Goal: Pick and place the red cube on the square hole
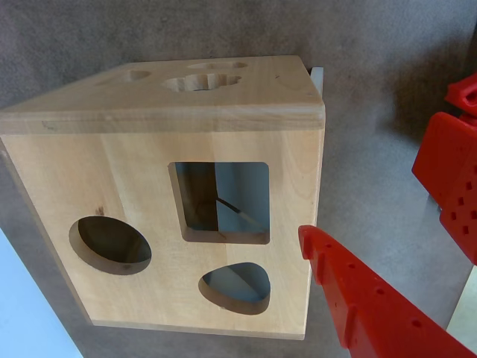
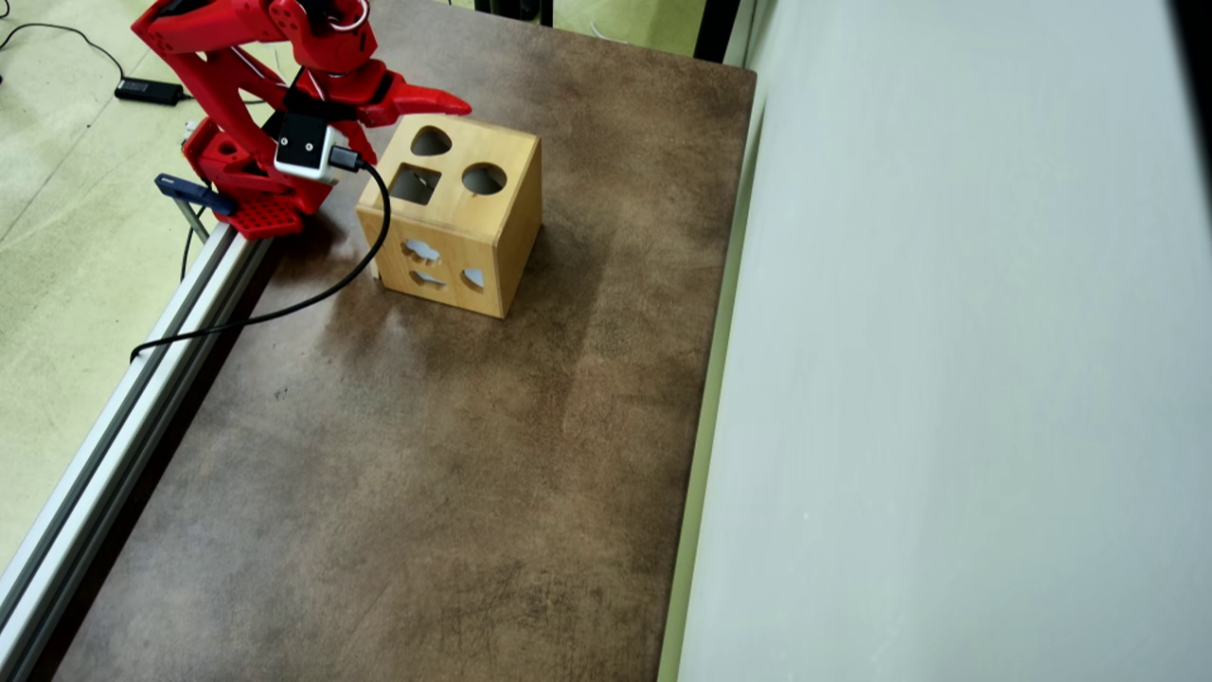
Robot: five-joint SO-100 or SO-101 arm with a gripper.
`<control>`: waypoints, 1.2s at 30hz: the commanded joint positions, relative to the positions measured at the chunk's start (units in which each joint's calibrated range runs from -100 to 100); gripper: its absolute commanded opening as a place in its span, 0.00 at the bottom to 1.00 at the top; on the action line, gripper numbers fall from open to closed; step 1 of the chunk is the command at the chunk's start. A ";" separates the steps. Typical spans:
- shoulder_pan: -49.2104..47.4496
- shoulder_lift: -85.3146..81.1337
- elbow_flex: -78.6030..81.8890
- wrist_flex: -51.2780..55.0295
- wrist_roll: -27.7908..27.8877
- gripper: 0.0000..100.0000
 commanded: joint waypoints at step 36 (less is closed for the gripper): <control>0.45 -11.58 -0.14 -0.07 0.05 0.83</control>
